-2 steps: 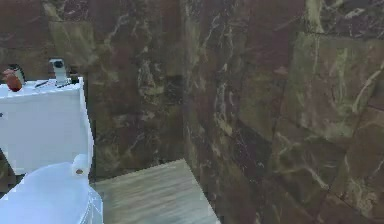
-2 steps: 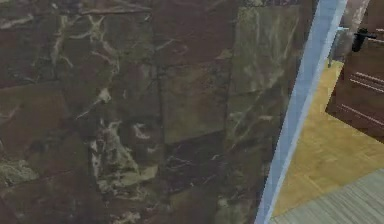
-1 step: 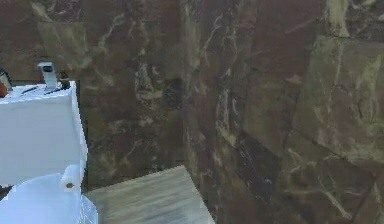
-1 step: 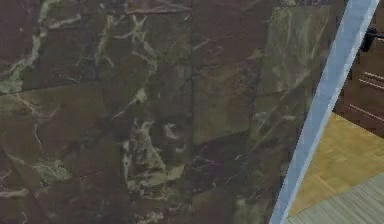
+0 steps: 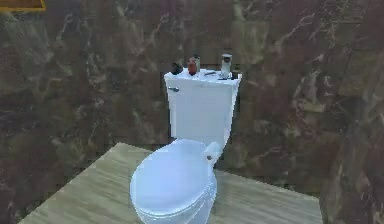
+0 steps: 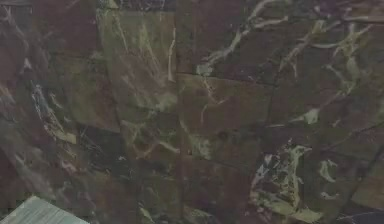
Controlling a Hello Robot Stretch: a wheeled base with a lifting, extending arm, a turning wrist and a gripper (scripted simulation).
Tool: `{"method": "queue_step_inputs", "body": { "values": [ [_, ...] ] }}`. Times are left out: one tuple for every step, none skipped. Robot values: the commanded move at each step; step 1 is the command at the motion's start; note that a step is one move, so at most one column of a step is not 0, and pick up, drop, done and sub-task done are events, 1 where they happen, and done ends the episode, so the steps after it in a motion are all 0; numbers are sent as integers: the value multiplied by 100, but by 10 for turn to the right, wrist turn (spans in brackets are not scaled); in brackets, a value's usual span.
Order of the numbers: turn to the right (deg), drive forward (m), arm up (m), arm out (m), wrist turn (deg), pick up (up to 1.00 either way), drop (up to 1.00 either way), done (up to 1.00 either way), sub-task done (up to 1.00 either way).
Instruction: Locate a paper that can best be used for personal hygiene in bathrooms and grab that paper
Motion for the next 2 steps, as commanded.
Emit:
{"method": "queue_step_inputs", "body": {
  "values": [
    [-450,0,0,0,0,0,0,0,0],
    [-360,0,0,0,0,0,0,0,0]
  ]
}}
